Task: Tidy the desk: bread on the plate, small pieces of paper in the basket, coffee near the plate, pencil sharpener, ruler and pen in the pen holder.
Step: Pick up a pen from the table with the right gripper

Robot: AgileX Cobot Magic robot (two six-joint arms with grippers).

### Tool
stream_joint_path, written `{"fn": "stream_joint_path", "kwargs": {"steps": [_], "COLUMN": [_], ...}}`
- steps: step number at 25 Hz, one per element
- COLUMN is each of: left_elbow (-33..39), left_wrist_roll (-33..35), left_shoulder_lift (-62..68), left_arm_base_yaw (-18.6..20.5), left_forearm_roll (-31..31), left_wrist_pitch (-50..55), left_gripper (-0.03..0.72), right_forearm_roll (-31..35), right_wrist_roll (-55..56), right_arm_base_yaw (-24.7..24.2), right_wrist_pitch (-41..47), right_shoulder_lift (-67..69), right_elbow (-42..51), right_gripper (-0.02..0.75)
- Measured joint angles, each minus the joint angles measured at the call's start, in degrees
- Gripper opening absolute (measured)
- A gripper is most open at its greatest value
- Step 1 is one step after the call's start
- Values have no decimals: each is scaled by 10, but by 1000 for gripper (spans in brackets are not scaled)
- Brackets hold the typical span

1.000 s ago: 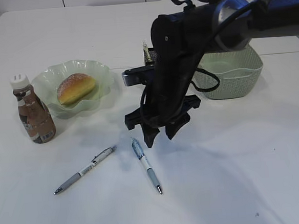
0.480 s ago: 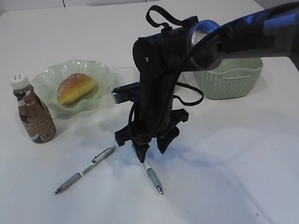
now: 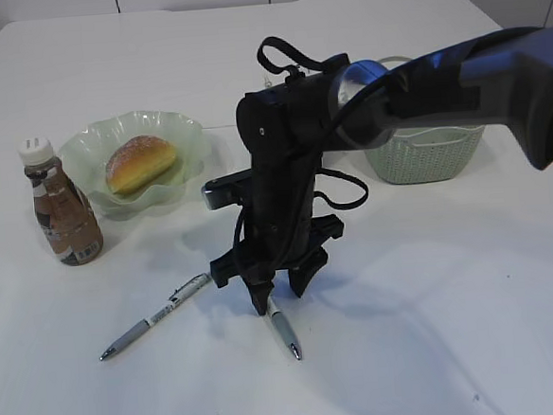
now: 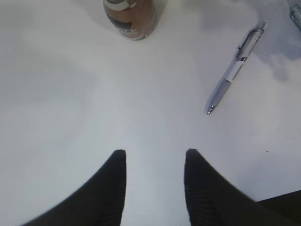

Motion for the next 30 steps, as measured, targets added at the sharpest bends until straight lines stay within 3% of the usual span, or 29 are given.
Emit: {"fn": "stream_joint_path", "kwargs": {"steps": [23,30], "left_elbow": [0,0], "left_wrist_roll": [0,0], "left_shoulder_lift": [0,0], "left_arm_base_yaw": [0,0], "left_forearm_roll": [3,3], "left_wrist_pitch": [0,0], "left_gripper": [285,285], "right_forearm_roll": [-31,-35], "right_wrist_roll": [1,1], "right_arm_base_yaw": [0,0], "right_wrist_pitch": [-1,13], "right_shoulder_lift": [5,5], "right_elbow": [-5,-5], "right_gripper": [438,330]}}
